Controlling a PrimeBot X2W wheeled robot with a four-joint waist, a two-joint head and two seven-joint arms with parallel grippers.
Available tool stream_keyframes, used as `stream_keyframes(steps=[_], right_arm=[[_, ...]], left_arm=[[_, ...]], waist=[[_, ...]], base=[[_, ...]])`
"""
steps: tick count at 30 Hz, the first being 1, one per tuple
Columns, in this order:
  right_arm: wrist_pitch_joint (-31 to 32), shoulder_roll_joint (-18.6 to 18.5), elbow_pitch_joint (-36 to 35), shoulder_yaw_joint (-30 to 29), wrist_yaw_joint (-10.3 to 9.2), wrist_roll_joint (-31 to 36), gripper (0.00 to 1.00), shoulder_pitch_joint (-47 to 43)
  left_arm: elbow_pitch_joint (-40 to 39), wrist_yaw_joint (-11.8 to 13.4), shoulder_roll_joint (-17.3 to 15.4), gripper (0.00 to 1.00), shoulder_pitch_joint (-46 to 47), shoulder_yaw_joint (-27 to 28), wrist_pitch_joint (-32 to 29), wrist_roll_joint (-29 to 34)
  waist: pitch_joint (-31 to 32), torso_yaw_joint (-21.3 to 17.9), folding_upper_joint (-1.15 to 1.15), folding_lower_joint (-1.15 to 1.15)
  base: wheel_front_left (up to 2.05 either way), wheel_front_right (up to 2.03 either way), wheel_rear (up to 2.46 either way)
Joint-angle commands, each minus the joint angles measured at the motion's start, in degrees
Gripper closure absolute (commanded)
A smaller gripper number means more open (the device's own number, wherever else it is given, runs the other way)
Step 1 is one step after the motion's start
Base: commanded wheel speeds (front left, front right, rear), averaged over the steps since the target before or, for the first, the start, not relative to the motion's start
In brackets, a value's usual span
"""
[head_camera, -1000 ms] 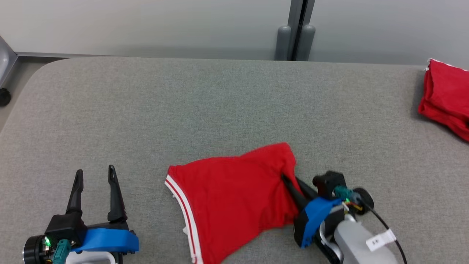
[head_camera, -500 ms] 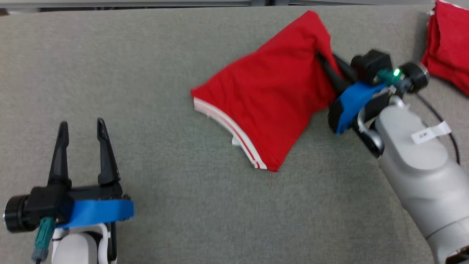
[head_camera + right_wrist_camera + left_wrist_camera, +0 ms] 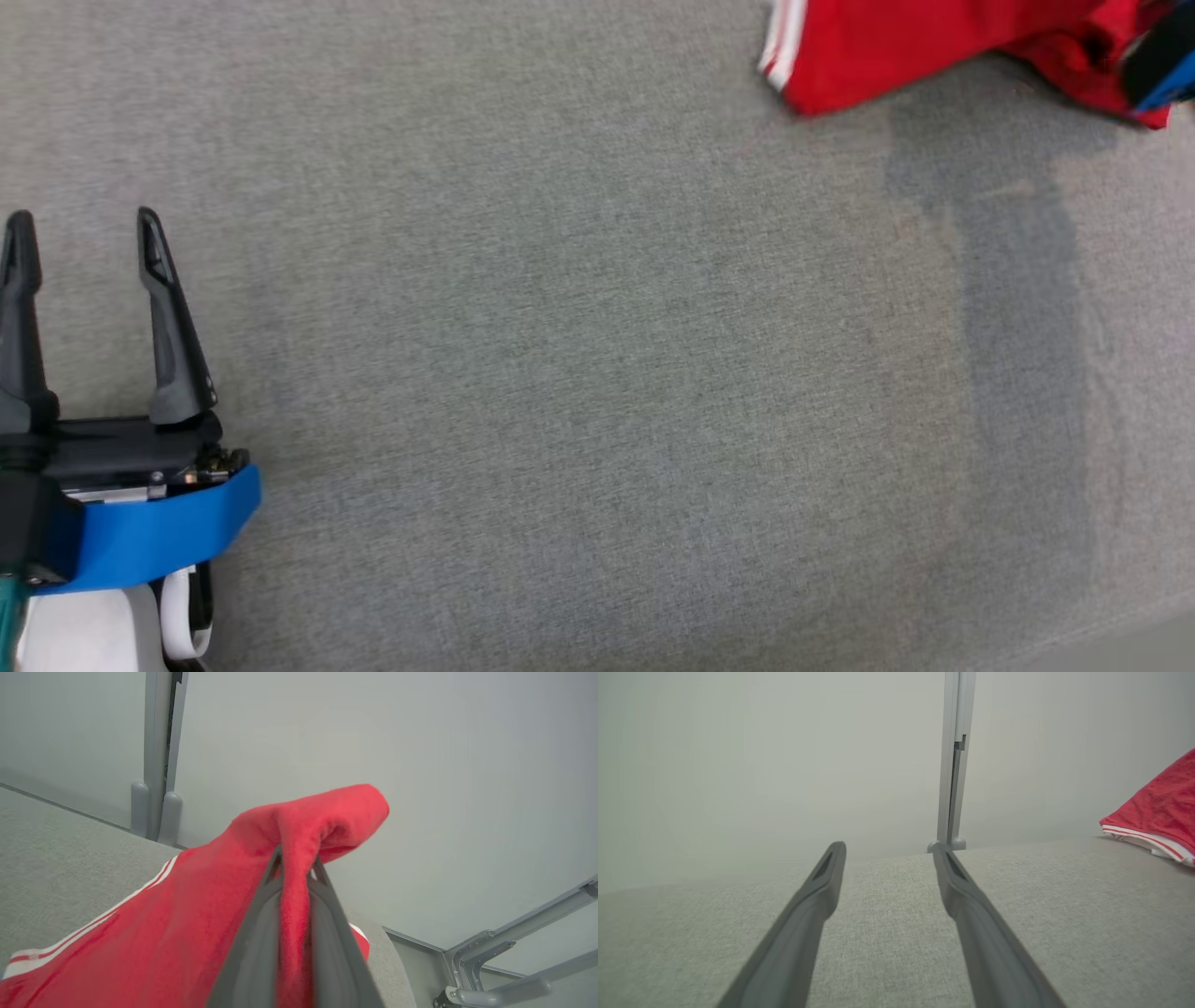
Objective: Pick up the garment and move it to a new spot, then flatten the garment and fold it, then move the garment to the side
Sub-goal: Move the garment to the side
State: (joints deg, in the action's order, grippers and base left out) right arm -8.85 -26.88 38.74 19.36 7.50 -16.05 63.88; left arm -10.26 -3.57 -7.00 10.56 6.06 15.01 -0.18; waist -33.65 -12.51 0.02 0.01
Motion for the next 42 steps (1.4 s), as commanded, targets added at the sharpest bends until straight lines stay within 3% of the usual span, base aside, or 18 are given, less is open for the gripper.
stream_keyframes(steps=[1,10,16,18,19,26,32,42], right_arm=[[1.2,-2.1,-0.9,-1.3,-0.01,-0.2,1.00,1.6],[8.0,-9.1,-0.4,-4.3,-0.01,-1.9,1.00,3.0],[7.8,-8.6,4.7,-5.6,-0.01,0.7,1.00,4.8],[7.4,-8.5,7.7,-6.5,-0.01,3.2,0.52,5.8],[7.5,-7.6,11.0,-7.5,-0.01,5.6,0.00,6.5],[2.5,-4.9,16.7,-12.9,-0.01,11.7,0.00,8.2],[-1.9,-2.3,18.1,-14.2,-0.01,14.7,0.00,6.1],[-6.4,6.9,9.4,-13.7,-0.01,12.6,0.00,-4.3]], left_arm=[[-1.5,-0.2,-0.5,0.00,0.5,-0.2,0.2,0.3],[-3.9,-0.3,-1.3,0.00,1.2,-0.7,0.2,0.1],[-3.3,-0.4,-1.6,0.00,2.0,-0.7,0.2,-0.2],[-3.0,-0.3,-1.6,0.00,2.6,-1.1,0.2,-0.2],[-2.5,-0.4,-1.6,0.00,3.2,-1.3,0.2,-0.4],[-0.5,-0.4,-0.9,0.00,3.1,-1.1,0.1,-1.2],[1.8,0.0,0.2,0.00,1.6,-0.4,0.1,-1.9],[7.7,0.3,2.4,0.00,-4.5,2.2,0.2,-3.5]], waist=[[-0.9,-0.7,-0.02,-0.01],[-4.4,-1.6,-0.02,-0.01],[-6.4,-1.3,-0.02,-0.01],[-7.1,-0.9,-0.02,-0.01],[-7.3,-0.4,-0.02,-0.01],[-5.3,0.8,-0.02,-0.01],[-0.4,2.1,-0.02,-0.01],[10.4,5.3,-0.02,-0.01]], base=[[0.00,0.00,0.00],[0.00,0.00,0.00],[0.00,0.00,0.00],[0.00,0.00,0.00],[0.00,0.00,0.00],[0.00,0.00,0.00],[0.00,0.00,0.00],[0.00,0.00,0.00]])
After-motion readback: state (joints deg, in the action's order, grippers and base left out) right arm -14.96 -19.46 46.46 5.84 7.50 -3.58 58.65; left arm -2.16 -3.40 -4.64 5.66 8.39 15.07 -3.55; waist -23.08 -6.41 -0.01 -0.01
